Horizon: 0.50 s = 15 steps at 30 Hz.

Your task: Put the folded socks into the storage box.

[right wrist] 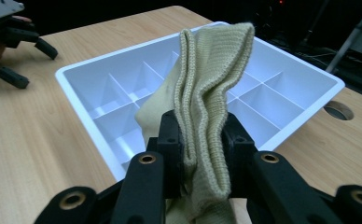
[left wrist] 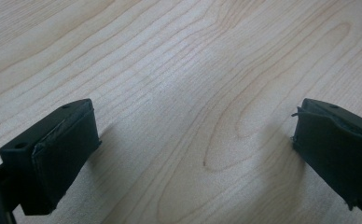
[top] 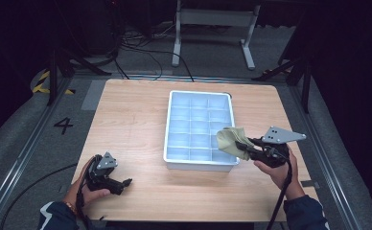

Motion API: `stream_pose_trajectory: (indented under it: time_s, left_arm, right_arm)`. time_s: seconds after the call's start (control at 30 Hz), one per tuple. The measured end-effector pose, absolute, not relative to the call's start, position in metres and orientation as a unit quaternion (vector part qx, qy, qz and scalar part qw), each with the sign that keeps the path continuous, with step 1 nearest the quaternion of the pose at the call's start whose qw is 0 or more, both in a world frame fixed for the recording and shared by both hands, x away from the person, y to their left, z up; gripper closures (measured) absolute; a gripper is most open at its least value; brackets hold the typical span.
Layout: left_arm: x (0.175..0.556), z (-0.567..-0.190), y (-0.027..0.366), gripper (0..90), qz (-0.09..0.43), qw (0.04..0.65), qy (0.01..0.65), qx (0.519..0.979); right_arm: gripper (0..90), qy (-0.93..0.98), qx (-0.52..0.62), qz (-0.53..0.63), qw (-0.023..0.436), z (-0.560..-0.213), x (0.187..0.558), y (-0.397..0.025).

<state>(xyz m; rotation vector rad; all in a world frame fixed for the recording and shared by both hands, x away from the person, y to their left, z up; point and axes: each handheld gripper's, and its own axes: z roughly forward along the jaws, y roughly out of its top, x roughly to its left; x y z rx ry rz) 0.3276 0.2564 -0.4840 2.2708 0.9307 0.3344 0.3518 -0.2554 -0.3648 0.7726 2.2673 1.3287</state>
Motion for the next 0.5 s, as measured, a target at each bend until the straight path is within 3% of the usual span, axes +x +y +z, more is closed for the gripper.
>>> stream_pose_trajectory:
  time_s: [0.5]
  left_arm:
    - [0.328, -0.484, 0.256, 0.2, 0.125, 0.327, 0.355, 0.867]
  right_arm:
    - [73.7, 0.849, 0.285, 0.382, 0.227, -0.372, 0.386, -0.243]
